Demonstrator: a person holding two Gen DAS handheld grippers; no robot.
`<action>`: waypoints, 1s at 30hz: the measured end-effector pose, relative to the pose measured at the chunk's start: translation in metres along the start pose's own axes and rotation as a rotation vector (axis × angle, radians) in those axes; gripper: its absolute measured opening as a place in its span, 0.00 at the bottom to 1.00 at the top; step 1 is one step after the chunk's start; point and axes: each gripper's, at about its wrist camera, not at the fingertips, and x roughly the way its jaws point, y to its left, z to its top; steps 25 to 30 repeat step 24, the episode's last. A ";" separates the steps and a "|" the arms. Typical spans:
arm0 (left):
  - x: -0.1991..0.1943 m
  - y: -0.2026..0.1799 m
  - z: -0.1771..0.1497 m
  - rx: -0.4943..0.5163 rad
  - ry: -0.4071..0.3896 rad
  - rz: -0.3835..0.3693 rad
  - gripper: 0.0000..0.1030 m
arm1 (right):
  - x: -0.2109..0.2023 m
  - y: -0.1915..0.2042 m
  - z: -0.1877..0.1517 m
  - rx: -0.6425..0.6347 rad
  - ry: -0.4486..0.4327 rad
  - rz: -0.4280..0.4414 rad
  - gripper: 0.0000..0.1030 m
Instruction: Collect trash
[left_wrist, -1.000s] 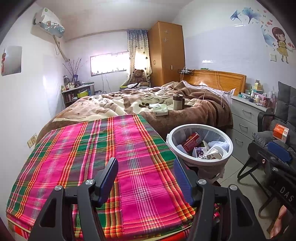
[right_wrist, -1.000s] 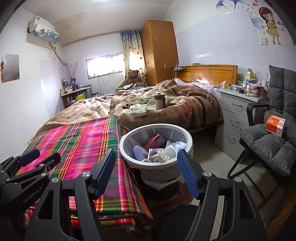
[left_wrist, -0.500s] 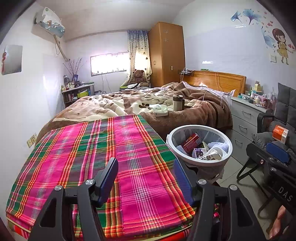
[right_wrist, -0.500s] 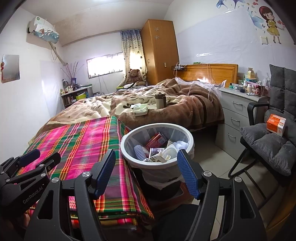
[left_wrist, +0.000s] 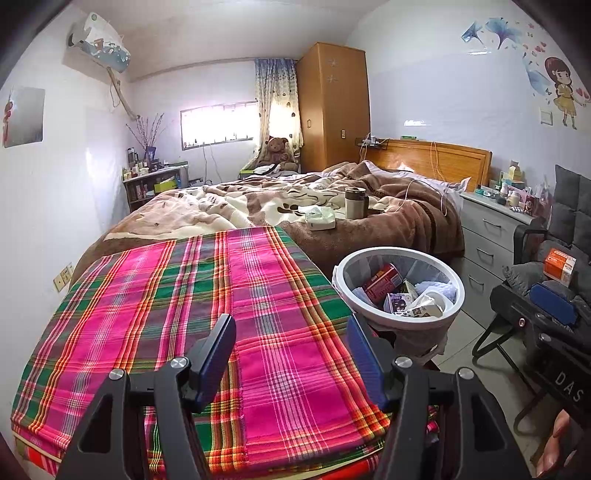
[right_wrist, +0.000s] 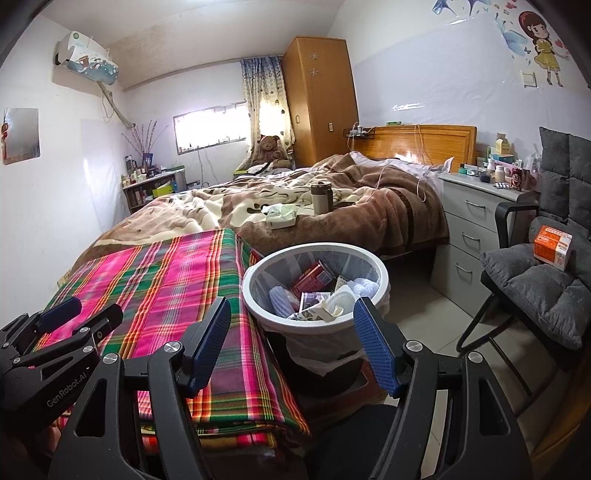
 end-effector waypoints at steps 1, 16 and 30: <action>0.000 0.000 0.000 -0.001 -0.001 0.001 0.60 | 0.000 0.000 0.000 0.000 0.000 0.001 0.68; 0.000 0.003 -0.001 -0.002 0.003 -0.001 0.60 | 0.000 0.001 0.000 0.000 0.005 0.002 0.68; 0.000 0.004 -0.002 -0.004 0.008 0.000 0.60 | -0.001 0.003 0.000 0.000 0.009 0.002 0.68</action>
